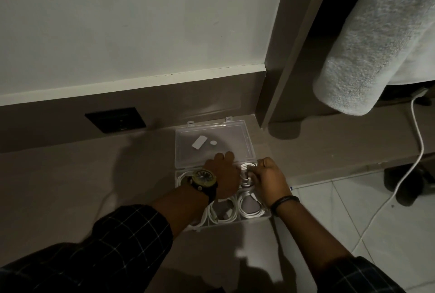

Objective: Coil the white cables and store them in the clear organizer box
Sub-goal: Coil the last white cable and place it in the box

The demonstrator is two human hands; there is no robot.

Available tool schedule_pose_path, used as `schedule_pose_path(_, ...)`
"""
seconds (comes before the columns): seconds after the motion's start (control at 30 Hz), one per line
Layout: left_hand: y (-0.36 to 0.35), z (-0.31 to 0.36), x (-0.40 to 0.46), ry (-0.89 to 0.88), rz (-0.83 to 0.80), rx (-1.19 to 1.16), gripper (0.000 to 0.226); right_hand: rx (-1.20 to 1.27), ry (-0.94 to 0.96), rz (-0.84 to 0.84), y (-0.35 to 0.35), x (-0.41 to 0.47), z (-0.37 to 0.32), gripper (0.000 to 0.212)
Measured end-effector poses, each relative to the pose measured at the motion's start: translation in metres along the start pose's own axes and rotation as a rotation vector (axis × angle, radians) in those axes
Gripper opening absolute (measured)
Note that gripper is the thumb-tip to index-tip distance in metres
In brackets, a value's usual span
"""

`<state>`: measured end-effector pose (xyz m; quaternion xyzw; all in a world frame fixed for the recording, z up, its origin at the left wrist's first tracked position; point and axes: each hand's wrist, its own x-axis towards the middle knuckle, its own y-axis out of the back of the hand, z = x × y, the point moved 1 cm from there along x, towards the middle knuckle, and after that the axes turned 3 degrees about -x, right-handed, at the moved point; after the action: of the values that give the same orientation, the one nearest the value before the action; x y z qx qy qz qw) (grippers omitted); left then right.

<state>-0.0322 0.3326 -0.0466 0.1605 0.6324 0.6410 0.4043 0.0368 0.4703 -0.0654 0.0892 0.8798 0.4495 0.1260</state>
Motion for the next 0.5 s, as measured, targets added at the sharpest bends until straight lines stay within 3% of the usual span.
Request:
schedule_pose_path(0.13,0.004,0.003,0.005,0.060,-0.080,0.023,0.039,0.004,0.020,0.052,0.017,0.000,0.009,0.026)
schedule_pose_path(0.3,0.007,-0.006,0.005,0.033,-0.142,0.012,0.045,-0.204,0.060,-0.080,0.017,0.006,0.007,0.024)
schedule_pose_path(0.5,0.010,0.001,0.013,0.117,-0.177,0.087,0.047,-0.268,0.006,-0.079,0.012,0.010,0.002,0.017)
